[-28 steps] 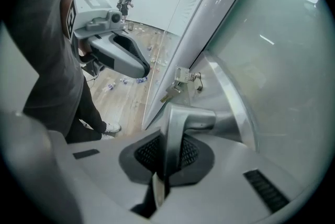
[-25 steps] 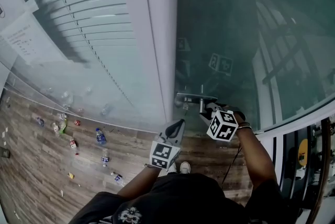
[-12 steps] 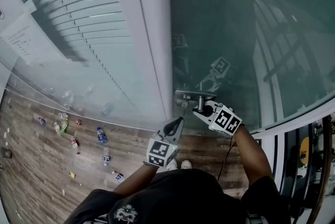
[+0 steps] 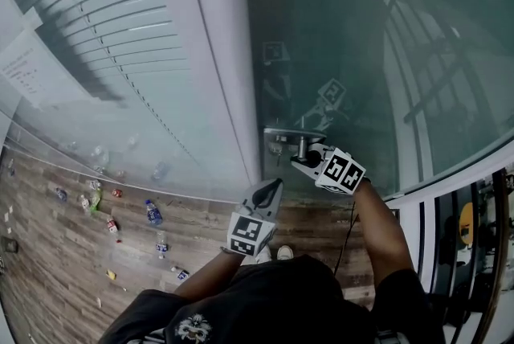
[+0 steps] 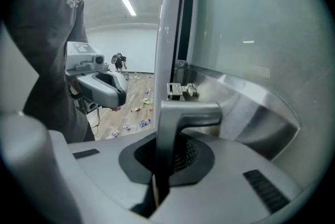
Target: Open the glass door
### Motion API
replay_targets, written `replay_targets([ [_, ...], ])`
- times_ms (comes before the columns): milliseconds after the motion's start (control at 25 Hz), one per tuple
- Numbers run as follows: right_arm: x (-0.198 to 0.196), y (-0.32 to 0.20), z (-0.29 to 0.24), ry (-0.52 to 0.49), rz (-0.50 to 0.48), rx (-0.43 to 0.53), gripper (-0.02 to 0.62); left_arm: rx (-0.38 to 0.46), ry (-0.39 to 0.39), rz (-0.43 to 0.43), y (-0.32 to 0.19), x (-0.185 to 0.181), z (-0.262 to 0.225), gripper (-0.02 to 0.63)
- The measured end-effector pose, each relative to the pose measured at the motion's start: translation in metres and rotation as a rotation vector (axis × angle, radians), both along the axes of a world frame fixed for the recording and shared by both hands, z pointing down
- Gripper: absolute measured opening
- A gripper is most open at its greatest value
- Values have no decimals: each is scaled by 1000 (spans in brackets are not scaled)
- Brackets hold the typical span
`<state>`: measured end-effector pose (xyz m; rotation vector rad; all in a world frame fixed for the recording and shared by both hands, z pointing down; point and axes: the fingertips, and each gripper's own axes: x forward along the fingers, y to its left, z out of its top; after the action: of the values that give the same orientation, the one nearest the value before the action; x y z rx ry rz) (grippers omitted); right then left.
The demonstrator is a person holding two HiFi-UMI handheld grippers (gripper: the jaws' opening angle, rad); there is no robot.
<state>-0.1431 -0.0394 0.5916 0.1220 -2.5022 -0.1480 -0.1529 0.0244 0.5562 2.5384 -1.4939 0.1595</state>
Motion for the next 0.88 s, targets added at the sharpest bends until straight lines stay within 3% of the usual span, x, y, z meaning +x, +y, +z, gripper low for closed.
replay_targets([
  [400,-1,-61,-2,-9,77,12,15,5,-37,-33,-28,29,4,6],
  [880,4,-216,17,-38,166,-43,15,-34,-49,-284,-175,40,15,6],
])
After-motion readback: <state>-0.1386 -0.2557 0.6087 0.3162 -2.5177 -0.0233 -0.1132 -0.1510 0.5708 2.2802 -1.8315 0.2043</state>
